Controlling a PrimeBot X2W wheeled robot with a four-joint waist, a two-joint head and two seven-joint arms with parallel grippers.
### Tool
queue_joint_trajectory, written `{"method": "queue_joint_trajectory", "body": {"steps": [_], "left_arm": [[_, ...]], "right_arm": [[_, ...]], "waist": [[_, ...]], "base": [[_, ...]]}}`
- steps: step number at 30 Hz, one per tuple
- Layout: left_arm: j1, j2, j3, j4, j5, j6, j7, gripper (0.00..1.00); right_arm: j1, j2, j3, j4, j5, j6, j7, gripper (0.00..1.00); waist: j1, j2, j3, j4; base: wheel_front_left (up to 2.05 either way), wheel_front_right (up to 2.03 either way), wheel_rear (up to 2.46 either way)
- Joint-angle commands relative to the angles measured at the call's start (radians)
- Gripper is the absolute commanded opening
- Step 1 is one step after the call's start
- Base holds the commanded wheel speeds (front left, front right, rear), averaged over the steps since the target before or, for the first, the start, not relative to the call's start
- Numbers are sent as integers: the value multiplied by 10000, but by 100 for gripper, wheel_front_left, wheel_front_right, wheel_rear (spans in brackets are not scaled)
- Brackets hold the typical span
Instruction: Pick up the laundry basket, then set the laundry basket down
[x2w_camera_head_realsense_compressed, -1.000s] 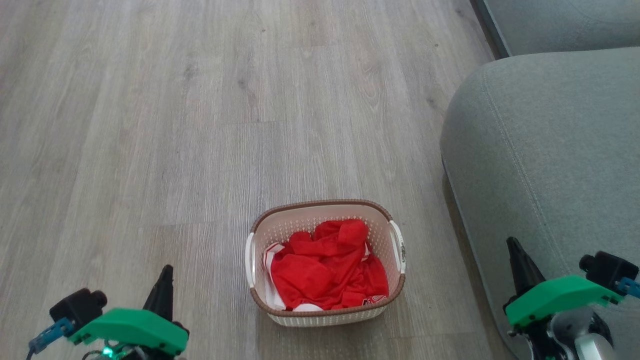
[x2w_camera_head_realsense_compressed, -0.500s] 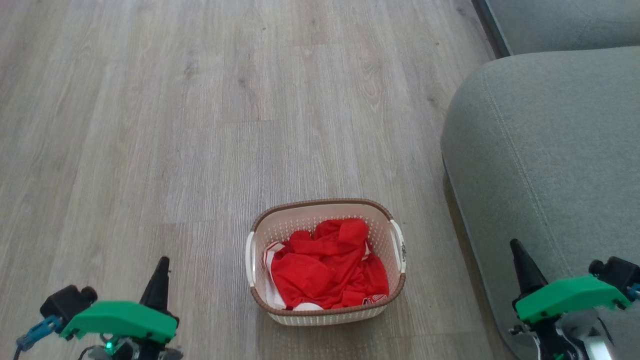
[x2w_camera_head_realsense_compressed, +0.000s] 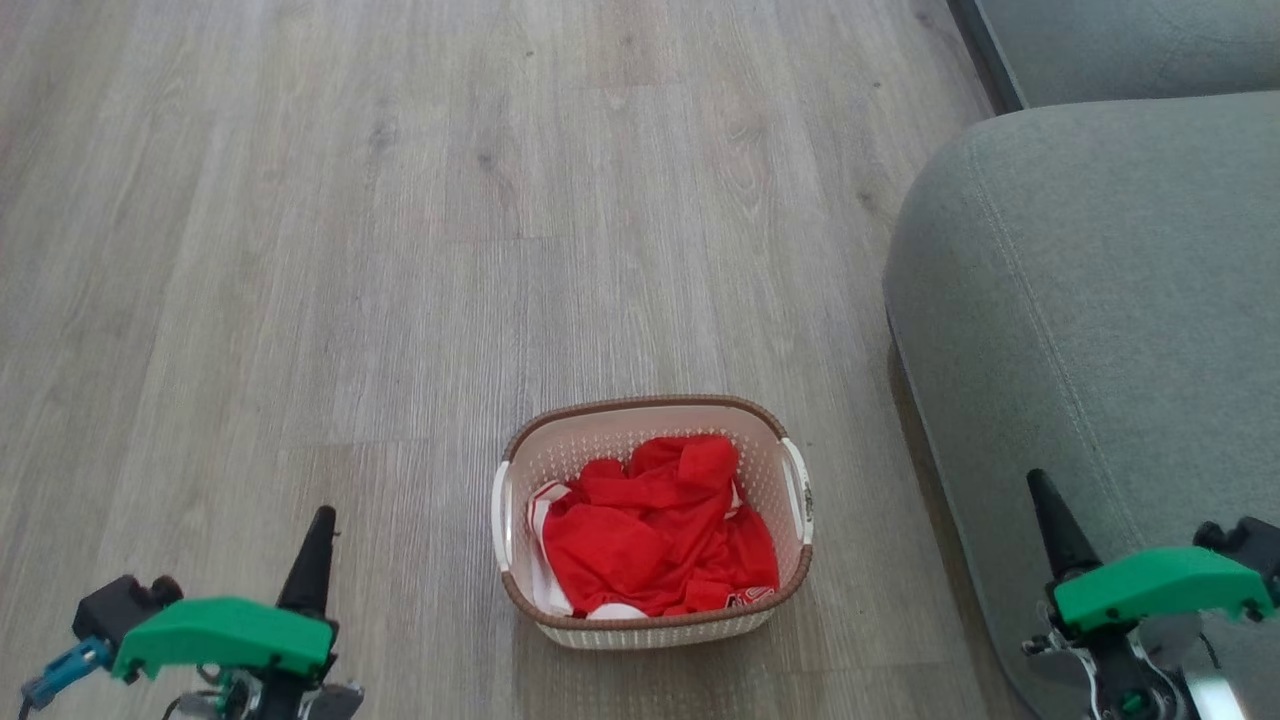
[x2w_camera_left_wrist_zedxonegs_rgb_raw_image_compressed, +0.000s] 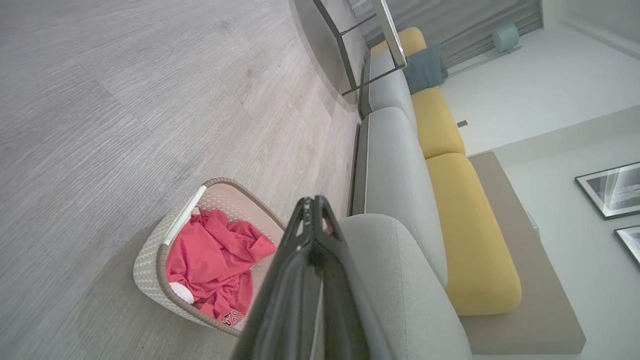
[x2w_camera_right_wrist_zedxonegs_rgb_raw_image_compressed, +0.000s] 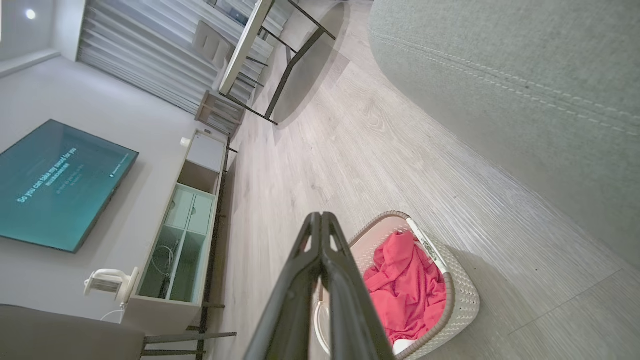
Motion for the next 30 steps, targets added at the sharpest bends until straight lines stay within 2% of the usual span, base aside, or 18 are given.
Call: {"method": "queue_joint_trajectory", "body": {"steps": [1,30], "left_arm": [[-702,6,398,-215,-336,-125,42,0],[-1321,-258,1091,361,-3191,-721,486,0]], "right_arm": [[-548,10,35,-290,385,-36,61,0],[-780,39,-296,-62,3762,-49,499,0]], "waist": [[0,0,5,3],[0,0,75,40]], "base": [[0,0,0],[0,0,0]]}}
